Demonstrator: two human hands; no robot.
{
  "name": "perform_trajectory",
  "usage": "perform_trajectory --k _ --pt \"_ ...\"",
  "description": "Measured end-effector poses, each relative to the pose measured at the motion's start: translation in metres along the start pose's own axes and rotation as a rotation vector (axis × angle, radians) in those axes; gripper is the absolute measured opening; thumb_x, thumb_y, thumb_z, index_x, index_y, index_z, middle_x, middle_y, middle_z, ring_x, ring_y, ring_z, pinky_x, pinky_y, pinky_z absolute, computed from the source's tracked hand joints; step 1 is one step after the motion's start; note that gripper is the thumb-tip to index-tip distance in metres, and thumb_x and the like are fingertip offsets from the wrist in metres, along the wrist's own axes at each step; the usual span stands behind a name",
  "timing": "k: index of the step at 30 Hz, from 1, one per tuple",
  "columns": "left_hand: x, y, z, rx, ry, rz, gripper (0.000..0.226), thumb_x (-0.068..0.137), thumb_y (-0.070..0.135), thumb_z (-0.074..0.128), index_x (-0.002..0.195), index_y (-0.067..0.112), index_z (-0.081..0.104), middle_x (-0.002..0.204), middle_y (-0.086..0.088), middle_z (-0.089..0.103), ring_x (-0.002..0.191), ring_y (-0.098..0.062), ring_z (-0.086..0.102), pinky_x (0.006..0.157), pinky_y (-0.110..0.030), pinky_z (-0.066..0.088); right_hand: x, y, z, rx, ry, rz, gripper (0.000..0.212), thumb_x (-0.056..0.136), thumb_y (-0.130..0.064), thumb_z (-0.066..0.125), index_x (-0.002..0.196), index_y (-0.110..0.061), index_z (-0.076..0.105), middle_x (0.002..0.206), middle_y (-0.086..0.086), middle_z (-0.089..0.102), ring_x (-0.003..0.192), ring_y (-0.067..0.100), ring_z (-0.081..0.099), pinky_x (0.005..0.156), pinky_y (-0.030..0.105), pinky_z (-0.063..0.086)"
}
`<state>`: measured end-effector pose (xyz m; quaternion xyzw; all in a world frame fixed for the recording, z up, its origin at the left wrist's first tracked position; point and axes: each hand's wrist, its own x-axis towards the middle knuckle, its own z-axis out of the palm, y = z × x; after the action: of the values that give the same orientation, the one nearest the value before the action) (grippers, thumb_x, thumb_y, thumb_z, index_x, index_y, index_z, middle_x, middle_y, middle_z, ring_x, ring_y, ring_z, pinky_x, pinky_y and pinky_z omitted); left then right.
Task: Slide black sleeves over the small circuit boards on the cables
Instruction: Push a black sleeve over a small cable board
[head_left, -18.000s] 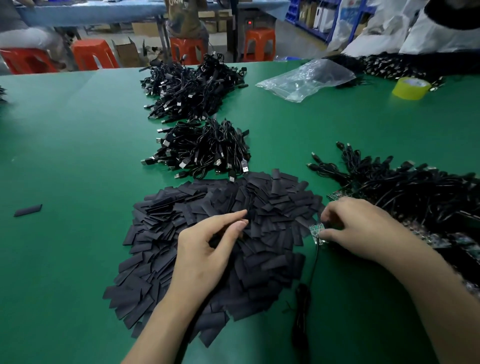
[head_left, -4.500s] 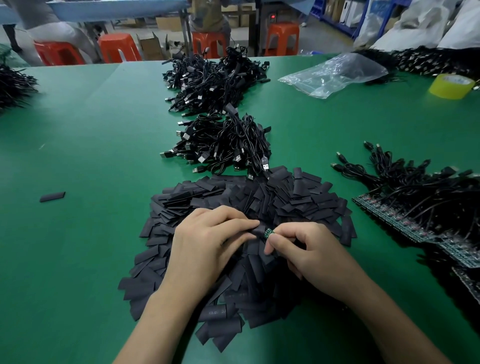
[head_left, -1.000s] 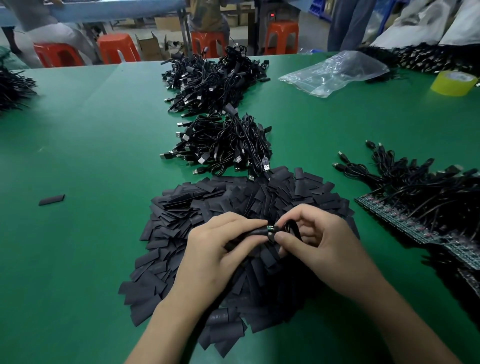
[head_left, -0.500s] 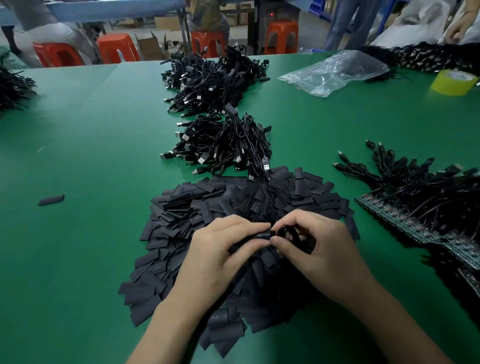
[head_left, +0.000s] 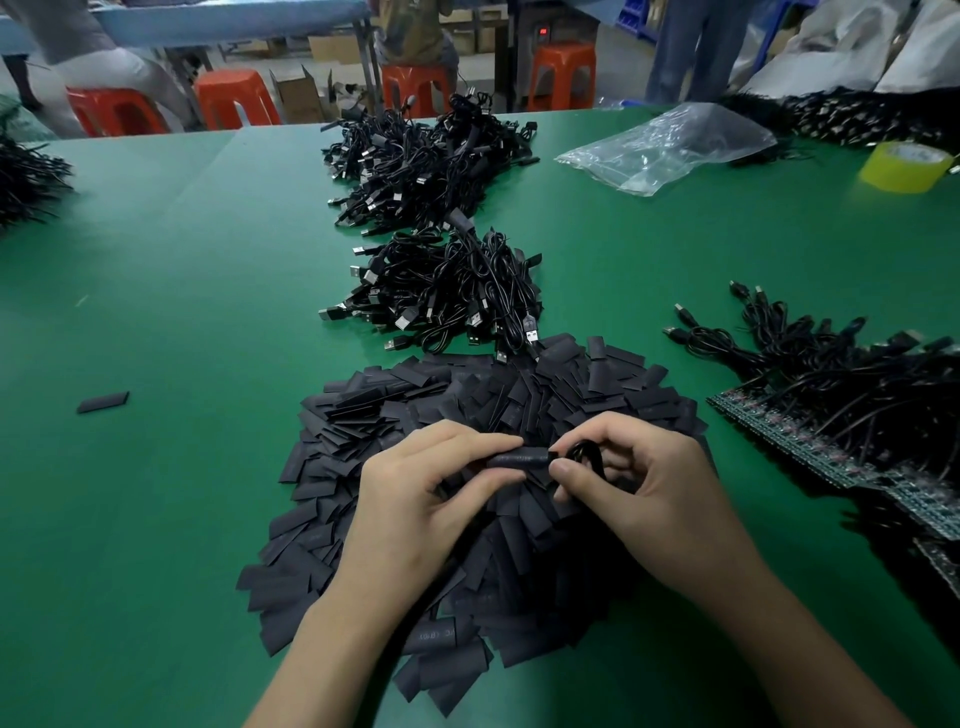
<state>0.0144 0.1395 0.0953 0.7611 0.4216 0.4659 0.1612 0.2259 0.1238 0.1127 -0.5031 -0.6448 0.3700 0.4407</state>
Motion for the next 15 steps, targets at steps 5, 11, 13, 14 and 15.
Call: perform_trajectory --k 5,11,13,14,15 --pt "-0.0011 -0.0011 0.0008 0.022 -0.004 0.0 0.021 0.085 0.023 0.081 0.105 0.016 0.082 0.095 0.011 0.072 0.09 -0.006 0.068 0.081 -0.022 0.053 -0.0013 0.0016 0.0035 0.007 -0.005 0.017 0.015 0.089 -0.01 0.078 0.09 -0.024 0.073 0.071 -0.002 0.075 0.07 0.01 0.075 0.07 0.019 0.056" --pt "-0.0001 0.0043 0.0046 -0.004 0.112 -0.078 0.034 0.081 0.023 0.084 0.114 0.018 0.079 0.093 0.008 0.074 0.086 -0.006 0.07 0.083 -0.017 0.052 -0.0013 0.0009 0.006 0.14 0.023 0.1 0.013 0.089 -0.013 0.078 0.092 -0.025 0.074 0.075 0.003 0.077 0.074 0.015 0.077 0.071 0.026 0.061" --pt "-0.0004 0.0061 0.0065 -0.053 0.207 -0.149 0.036 0.078 0.024 0.083 0.113 0.016 0.078 0.092 0.009 0.075 0.085 -0.005 0.072 0.083 -0.014 0.052 -0.0011 0.0002 0.0072 0.195 0.034 0.122 0.014 0.089 -0.012 0.078 0.093 -0.024 0.074 0.076 0.005 0.078 0.075 0.017 0.077 0.071 0.025 0.061" --pt "-0.0008 0.0067 0.0075 -0.074 0.236 -0.168 0.033 0.078 0.024 0.083 0.11 0.016 0.079 0.093 0.01 0.076 0.086 -0.005 0.073 0.083 -0.013 0.052 -0.0012 -0.0001 0.0078 0.211 0.039 0.128 0.013 0.089 -0.012 0.079 0.093 -0.023 0.073 0.076 0.005 0.078 0.075 0.017 0.077 0.071 0.024 0.06" --pt "-0.0013 0.0075 0.0085 -0.073 0.253 -0.167 0.029 0.079 0.024 0.082 0.107 0.017 0.08 0.094 0.011 0.076 0.088 -0.004 0.073 0.082 -0.013 0.051 -0.0014 -0.0004 0.0089 0.216 0.042 0.134 0.012 0.089 -0.012 0.079 0.094 -0.021 0.073 0.076 0.005 0.078 0.075 0.017 0.078 0.071 0.024 0.06"
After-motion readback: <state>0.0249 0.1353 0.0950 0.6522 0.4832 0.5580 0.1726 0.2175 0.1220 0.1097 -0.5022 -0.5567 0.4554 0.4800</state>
